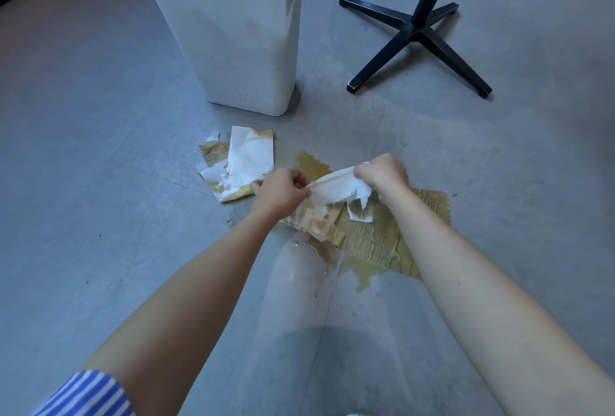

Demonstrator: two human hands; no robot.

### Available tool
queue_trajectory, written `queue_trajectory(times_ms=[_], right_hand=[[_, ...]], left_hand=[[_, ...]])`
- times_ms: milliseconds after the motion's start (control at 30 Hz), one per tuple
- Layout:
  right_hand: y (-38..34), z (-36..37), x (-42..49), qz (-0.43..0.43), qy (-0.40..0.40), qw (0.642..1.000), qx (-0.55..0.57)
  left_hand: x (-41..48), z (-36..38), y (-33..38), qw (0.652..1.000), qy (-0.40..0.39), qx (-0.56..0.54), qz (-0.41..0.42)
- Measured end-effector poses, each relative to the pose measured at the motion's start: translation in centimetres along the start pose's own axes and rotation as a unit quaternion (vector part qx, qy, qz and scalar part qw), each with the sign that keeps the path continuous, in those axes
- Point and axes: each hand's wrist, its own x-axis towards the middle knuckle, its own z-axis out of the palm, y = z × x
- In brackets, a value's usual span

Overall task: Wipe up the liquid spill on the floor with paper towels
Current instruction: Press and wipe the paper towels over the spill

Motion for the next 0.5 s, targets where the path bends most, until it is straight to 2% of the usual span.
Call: queue_trajectory(times_ms=[100, 300, 500], right_hand=[[0.1, -0.2, 0.7, 0.025, -0.016, 0.999, -0.028], [0.3, 1.5, 1.6, 0.035, -0.063, 0.997, -0.004], [-0.6, 3.0, 2.0, 0.026, -0.088, 0.996, 0.001]], left_hand=[[1.2, -0.2, 0.3, 1.0, 0.013, -0.005, 0.013], [4.4, -1.9, 0.1, 0.999, -0.033, 0.028, -0.011], [7.0, -1.8, -0.4, 0.996, 0.031, 0.08, -0.024]])
